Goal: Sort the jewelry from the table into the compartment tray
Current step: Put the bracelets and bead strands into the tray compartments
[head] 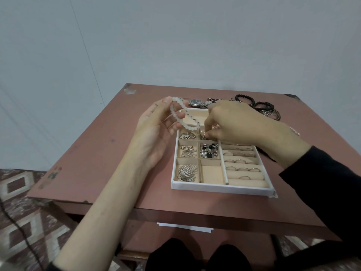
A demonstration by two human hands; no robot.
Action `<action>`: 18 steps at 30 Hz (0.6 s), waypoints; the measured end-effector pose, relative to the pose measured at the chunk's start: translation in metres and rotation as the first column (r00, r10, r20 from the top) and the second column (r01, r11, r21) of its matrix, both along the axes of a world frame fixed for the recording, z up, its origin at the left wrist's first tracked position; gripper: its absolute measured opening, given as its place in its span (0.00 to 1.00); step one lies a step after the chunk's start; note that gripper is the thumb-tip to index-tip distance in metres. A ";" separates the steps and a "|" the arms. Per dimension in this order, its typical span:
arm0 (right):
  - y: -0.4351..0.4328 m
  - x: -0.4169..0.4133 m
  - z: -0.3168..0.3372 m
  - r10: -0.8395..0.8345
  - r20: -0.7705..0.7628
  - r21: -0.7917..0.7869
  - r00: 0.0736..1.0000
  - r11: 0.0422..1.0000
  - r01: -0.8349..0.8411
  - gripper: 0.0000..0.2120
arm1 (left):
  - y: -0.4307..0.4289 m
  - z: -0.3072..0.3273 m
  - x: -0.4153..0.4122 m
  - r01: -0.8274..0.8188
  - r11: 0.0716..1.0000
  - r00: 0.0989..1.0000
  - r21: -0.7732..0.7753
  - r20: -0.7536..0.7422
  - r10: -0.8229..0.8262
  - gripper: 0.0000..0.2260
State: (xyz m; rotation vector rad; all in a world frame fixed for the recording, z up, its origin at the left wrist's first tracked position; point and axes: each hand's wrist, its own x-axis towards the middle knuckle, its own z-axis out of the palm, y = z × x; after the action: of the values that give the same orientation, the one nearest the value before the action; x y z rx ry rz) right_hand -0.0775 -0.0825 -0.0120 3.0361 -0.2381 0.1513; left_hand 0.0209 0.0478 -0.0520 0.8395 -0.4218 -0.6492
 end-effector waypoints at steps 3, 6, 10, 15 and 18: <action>0.006 0.004 -0.002 0.096 -0.055 -0.116 0.994 0.988 -0.102 0.09 | 0.000 0.000 0.000 -0.002 1.000 1.000 0.000 0.000 0.002 0.04; 0.005 0.007 0.000 0.092 -0.092 -0.041 0.992 0.994 -0.096 0.09 | 0.000 0.000 -0.001 -0.008 1.000 1.000 0.002 -0.004 0.008 0.04; 0.000 -0.001 0.003 0.006 0.007 0.200 1.000 0.980 -0.008 0.08 | 0.001 0.002 -0.001 -0.006 1.000 1.000 0.002 -0.006 0.006 0.05; -0.005 -0.008 -0.009 -0.149 0.161 0.288 0.976 0.953 0.098 0.07 | 0.001 0.001 -0.001 0.003 1.000 1.000 -0.008 -0.006 -0.003 0.04; 0.000 -0.010 -0.020 -0.185 0.174 0.363 0.967 0.925 0.112 0.07 | 0.002 0.000 -0.001 0.009 1.000 1.000 -0.006 -0.002 -0.009 0.04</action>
State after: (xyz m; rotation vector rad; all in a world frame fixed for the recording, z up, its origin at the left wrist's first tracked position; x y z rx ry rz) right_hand -0.0875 -0.0830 -0.0318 3.3356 -0.5698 0.4605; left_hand 0.0200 0.0493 -0.0516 0.8318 -0.4259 -0.6564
